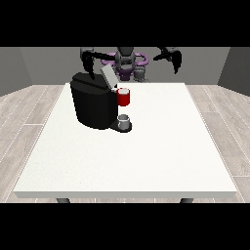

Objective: Insert the coffee pod into the coffee machine and close the lid

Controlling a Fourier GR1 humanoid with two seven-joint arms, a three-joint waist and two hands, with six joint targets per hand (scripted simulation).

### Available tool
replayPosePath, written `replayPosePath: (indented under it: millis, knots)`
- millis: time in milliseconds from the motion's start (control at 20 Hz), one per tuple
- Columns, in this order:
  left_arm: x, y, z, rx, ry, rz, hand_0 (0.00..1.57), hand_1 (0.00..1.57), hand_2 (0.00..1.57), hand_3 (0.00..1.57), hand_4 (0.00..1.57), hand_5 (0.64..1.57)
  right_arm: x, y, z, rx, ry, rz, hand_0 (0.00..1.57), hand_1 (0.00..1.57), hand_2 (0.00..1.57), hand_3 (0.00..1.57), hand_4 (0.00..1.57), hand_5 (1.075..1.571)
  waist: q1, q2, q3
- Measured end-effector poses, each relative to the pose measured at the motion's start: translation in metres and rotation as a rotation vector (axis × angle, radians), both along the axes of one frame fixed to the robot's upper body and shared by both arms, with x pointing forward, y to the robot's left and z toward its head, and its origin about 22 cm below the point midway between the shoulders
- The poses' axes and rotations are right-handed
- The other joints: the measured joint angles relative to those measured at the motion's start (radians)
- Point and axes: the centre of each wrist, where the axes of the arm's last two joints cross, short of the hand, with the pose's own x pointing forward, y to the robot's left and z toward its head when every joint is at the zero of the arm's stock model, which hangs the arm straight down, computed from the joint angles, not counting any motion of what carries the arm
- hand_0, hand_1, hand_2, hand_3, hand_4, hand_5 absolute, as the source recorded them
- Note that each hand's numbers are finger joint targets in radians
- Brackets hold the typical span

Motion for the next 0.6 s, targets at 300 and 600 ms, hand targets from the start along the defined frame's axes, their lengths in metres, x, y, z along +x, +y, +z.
replayPosePath:
  millis: [300,600]
  knots:
    - [-0.011,0.01,0.015,-0.006,-0.057,0.02,0.0,0.0,0.0,0.0,0.36,1.571,0.013,0.013,0.012,-0.013,-0.043,0.052,0.0,0.0,0.0,0.0,0.0,1.571,-0.011,0.055,0.0]
    - [-0.021,0.025,0.025,0.001,-0.082,0.054,0.0,0.0,0.0,0.0,0.37,1.571,0.028,0.021,0.033,-0.033,-0.068,0.104,0.0,0.0,0.0,0.0,0.17,1.571,-0.029,0.09,-0.0002]
